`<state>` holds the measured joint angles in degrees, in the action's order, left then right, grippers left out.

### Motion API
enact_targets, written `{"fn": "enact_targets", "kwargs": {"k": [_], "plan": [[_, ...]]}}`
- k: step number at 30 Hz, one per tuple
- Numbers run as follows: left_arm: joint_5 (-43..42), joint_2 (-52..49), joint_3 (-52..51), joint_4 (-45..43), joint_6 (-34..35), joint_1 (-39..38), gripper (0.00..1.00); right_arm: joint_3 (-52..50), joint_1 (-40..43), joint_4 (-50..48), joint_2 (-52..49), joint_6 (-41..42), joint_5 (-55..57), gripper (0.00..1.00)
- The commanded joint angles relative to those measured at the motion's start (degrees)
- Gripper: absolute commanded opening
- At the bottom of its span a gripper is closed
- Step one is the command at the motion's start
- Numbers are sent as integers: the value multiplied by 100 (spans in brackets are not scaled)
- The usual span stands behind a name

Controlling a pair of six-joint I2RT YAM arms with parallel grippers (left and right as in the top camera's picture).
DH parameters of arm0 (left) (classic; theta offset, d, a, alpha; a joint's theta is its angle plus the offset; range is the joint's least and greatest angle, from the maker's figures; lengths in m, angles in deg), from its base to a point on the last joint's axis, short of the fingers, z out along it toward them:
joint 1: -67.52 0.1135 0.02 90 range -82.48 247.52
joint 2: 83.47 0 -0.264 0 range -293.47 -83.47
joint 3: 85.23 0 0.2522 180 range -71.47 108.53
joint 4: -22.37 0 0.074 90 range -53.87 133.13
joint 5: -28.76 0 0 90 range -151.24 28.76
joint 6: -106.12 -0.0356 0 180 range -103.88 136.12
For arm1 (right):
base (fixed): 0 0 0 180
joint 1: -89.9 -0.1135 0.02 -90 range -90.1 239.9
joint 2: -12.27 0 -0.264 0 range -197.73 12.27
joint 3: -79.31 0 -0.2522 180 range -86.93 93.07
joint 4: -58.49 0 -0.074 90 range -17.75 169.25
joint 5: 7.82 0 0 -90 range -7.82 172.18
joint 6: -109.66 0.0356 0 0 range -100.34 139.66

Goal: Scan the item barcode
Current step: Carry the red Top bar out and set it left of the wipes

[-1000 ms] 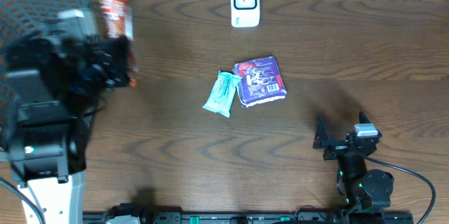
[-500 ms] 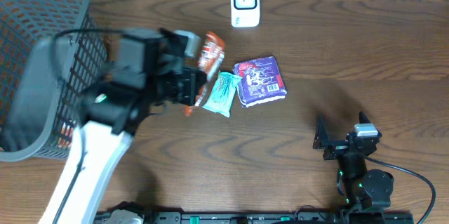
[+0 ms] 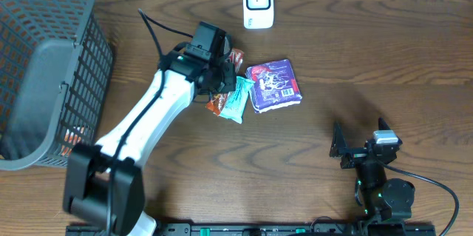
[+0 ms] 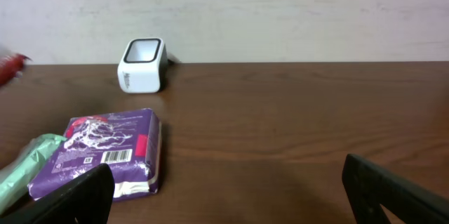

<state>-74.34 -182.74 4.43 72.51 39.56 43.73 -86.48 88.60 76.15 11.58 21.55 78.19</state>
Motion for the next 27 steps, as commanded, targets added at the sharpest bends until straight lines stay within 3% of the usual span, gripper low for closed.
{"fn": "enact_targets", "kwargs": {"k": [1,3,5,7,8,17,27], "plan": [[313,-234,35,-160,1091,-20,8,-13,24,17,31,-24,48,99],[315,-415,35,-225,1327,-57,12,-13,24,17,31,-24,48,99],[317,-568,35,-227,1375,-87,34,-13,24,17,31,-24,48,99],[337,-699,35,-227,1373,-94,68,-13,24,17,31,-24,48,99],[348,-752,35,-227,1370,-90,75,-13,24,17,31,-24,48,99],[310,-293,76,-223,1104,179,76,-13,24,17,31,-24,48,99],[361,1596,256,-549,549,1261,76,-13,24,17,31,-24,48,99]]}}
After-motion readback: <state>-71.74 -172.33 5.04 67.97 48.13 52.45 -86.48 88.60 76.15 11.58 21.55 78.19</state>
